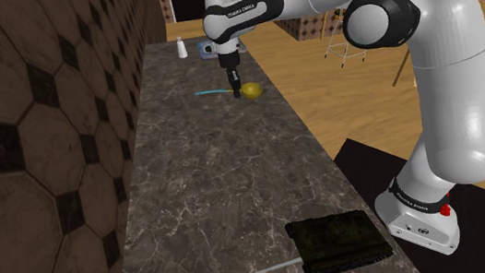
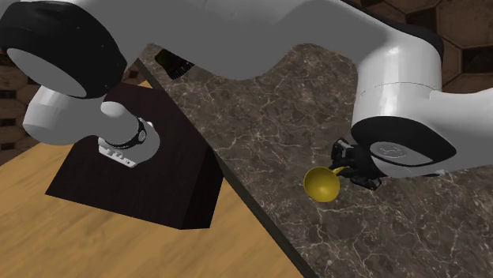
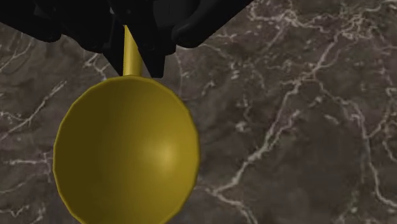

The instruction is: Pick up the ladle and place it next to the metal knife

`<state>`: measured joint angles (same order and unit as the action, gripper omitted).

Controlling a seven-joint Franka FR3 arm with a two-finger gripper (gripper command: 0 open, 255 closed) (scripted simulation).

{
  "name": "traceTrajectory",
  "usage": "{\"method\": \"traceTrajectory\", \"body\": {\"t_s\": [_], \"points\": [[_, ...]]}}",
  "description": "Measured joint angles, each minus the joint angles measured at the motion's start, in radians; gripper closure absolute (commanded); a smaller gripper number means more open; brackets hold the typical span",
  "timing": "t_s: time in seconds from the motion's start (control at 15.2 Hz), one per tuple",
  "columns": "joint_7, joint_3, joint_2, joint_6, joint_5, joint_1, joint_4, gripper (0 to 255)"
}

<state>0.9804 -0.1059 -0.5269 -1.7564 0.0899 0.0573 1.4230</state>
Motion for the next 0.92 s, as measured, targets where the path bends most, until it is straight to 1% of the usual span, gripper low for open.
{"method": "traceTrajectory", "body": {"t_s": [0.46, 0.92], "points": [[-0.004, -0.002, 0.023, 0.079, -0.003, -0.001, -0.056, 255], [-0.008, -0.002, 0.029, 0.169, -0.004, -0.004, -0.141, 255]]}}
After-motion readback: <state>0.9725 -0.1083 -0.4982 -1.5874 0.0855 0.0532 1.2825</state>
